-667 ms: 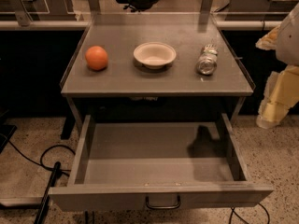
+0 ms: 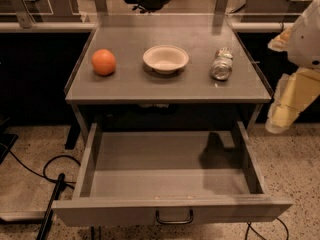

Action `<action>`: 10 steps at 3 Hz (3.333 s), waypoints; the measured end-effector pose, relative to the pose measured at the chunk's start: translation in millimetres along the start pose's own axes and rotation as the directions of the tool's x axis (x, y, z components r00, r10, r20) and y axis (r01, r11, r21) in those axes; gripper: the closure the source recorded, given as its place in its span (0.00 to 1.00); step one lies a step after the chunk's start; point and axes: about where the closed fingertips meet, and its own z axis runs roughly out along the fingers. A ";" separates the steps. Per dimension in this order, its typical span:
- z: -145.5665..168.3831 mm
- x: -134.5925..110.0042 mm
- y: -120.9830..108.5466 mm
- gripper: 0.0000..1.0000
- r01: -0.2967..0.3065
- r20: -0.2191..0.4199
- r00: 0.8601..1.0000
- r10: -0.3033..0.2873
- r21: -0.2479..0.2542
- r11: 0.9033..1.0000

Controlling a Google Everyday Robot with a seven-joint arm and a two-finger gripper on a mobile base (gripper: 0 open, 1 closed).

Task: Place orange into top drawer

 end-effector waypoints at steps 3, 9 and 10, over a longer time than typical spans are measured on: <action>35.5 -115.1 -66.4 0.00 -0.081 0.298 0.952 0.066 0.039 0.996; 121.1 -201.4 -90.1 0.00 -0.123 0.569 0.816 0.107 -0.010 0.992; 149.0 -254.3 -117.5 0.00 -0.075 0.628 0.776 0.056 0.004 0.997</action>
Offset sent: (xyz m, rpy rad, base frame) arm 0.1210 0.1097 0.0166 0.3437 -0.1643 -0.0389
